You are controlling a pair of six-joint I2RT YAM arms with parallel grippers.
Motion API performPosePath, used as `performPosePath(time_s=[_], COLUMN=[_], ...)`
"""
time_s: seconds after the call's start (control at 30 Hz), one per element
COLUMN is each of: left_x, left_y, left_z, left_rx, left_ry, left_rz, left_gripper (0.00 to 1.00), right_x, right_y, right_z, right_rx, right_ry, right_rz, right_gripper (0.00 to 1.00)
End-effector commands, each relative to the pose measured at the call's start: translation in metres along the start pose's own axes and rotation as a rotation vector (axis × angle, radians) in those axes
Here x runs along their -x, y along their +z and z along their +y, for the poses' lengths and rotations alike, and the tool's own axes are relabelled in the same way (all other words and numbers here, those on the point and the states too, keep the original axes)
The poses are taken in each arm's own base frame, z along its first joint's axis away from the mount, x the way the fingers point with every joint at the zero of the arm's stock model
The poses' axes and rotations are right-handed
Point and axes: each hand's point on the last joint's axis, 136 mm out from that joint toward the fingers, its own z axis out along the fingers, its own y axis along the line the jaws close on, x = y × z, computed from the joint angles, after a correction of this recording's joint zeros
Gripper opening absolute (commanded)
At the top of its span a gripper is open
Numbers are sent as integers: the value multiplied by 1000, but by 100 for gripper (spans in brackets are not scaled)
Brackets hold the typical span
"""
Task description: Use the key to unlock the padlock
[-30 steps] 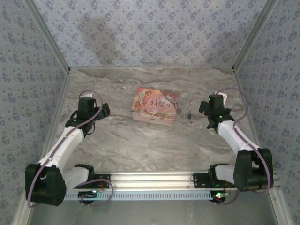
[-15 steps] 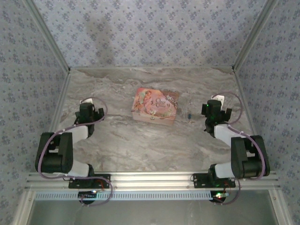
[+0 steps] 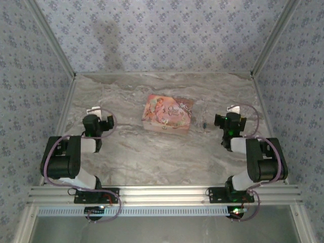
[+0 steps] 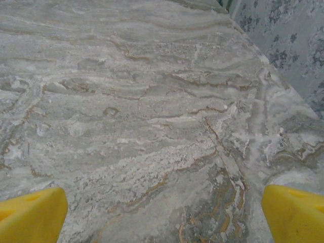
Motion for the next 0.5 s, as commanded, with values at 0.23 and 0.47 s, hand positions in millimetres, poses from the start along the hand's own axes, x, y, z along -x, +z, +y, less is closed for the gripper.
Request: performPosePath(time_s=[0.23,0.47], left_x=[16,15], left_y=[0,0], left_z=[2,2], left_rx=[4,5], left_ry=[-2,-2], left_rz=[-62,-62], left_gripper=[98,98], right_x=[7,7], right_y=[-2,0], right_z=[8,8], right_rx=[63,75], right_ry=[13,21], right_rz=[-68,-60], right_gripper=[100,100])
